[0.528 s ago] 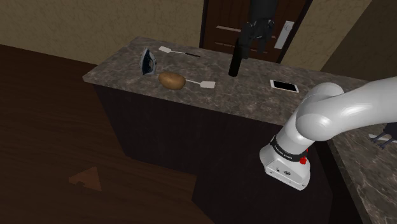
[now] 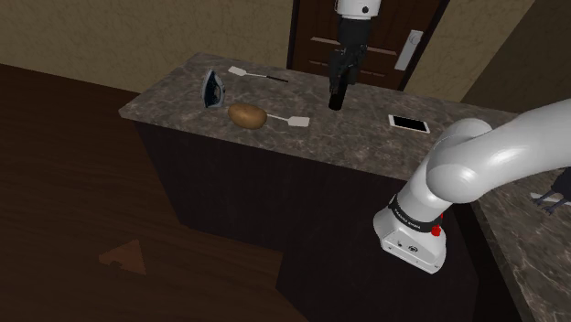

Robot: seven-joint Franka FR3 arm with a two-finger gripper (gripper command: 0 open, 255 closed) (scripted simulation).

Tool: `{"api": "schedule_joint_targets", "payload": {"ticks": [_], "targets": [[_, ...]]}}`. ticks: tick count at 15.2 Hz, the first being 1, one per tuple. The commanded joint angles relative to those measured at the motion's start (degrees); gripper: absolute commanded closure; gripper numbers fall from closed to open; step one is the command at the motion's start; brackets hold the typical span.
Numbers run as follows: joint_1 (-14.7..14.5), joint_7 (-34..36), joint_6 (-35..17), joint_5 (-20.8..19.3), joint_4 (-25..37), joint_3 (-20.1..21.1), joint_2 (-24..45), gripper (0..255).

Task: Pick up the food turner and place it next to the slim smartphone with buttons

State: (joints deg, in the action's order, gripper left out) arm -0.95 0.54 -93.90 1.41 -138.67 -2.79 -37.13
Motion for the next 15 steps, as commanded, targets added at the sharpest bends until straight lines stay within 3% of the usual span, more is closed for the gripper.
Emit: {"api": "schedule_joint_targets", "payload": {"ticks": [1, 8, 15], "targets": [[-0.3, -3.1, -4.9, -0.9, -0.6, -1.0, 3.2, 0], [-1.9, -12.8, -19.2, -2.0, 0.7, -3.7, 15.7, 0], [-3.5, -22.6, -31.1, -0.7, 6.2, -5.3, 29.8, 0]]}}
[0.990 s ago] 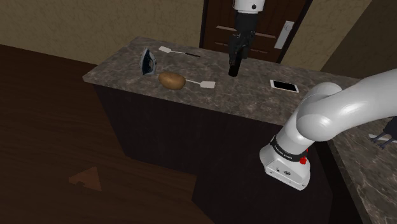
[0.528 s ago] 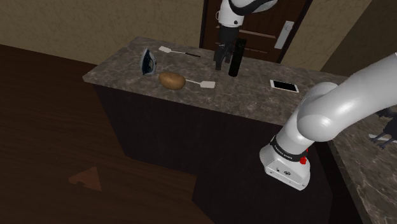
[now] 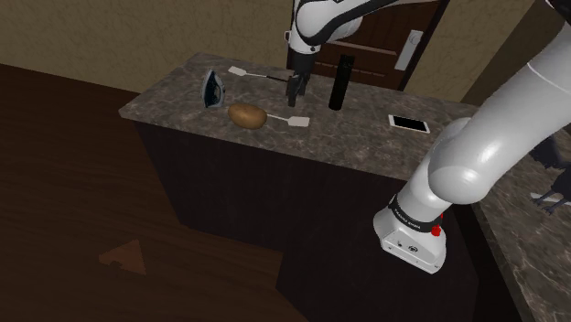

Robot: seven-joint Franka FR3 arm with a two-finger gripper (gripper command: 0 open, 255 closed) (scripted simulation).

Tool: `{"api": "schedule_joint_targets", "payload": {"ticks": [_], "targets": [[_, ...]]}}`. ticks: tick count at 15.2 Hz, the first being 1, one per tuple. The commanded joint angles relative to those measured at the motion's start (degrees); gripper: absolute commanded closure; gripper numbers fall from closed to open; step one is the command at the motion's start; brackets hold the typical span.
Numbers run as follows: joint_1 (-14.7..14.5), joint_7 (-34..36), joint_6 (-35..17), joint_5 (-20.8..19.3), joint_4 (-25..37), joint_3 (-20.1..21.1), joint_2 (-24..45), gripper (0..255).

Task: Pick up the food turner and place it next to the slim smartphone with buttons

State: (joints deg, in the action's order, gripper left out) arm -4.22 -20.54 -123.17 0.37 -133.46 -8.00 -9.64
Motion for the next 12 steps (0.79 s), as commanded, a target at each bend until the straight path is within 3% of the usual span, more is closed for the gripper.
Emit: {"api": "schedule_joint_targets", "payload": {"ticks": [1, 7, 12], "targets": [[-0.5, -2.9, -3.3, 0.7, 2.1, -0.2, 4.4, 0], [-1.0, -11.3, -10.2, 3.5, 10.2, 0.2, 16.8, 0], [-0.9, -12.0, -13.3, 4.2, 10.0, 0.5, 19.5, 0]]}}
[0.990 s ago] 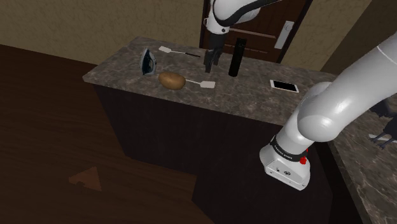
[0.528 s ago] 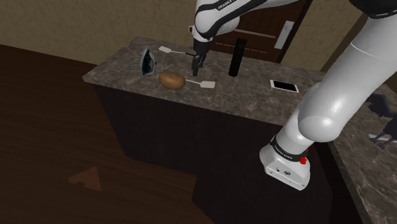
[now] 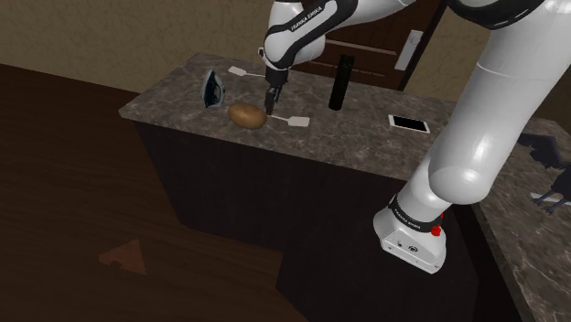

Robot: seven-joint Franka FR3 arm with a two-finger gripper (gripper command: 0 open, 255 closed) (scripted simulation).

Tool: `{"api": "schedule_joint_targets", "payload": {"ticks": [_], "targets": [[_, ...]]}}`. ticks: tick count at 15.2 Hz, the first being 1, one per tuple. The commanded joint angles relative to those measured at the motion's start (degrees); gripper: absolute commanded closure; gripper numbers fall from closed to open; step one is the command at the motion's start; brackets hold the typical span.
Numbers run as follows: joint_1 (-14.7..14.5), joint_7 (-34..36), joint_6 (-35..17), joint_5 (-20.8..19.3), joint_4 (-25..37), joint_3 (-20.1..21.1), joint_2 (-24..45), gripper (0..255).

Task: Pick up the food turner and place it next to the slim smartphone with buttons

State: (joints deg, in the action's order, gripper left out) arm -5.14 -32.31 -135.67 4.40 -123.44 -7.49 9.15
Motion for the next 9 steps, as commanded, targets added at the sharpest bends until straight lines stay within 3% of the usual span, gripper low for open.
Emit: {"api": "schedule_joint_targets", "payload": {"ticks": [1, 9], "targets": [[0.1, -0.4, -1.5, 0.3, -0.2, 0.1, 1.3, 0], [0.1, -0.6, -3.2, 0.7, -0.5, 0.2, 2.7, 0]]}}
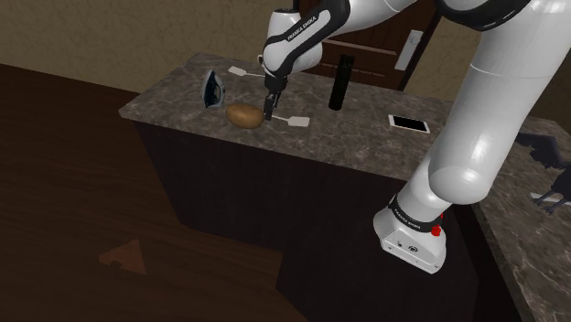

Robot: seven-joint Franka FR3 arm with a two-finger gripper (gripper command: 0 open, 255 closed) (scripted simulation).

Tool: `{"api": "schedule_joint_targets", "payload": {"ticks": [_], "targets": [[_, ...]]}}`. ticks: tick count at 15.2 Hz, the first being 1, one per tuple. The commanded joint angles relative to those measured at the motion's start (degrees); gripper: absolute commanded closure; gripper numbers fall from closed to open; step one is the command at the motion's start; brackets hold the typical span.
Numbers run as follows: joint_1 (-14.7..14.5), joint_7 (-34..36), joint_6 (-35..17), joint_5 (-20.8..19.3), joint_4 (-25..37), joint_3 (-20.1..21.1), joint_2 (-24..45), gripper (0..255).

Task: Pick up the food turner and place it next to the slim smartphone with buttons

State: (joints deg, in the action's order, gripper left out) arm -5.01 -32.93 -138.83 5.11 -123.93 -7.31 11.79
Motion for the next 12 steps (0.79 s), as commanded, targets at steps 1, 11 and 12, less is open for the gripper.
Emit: {"api": "schedule_joint_targets", "payload": {"ticks": [1, 11, 12], "targets": [[0.0, 0.0, 0.0, 0.0, 0.0, 0.0, 0.0, 0], [0.0, 0.0, -0.1, 0.0, -0.1, 0.0, 0.1, 255], [0.0, 0.0, 0.0, 0.0, 0.0, 0.0, 0.0, 255]]}}
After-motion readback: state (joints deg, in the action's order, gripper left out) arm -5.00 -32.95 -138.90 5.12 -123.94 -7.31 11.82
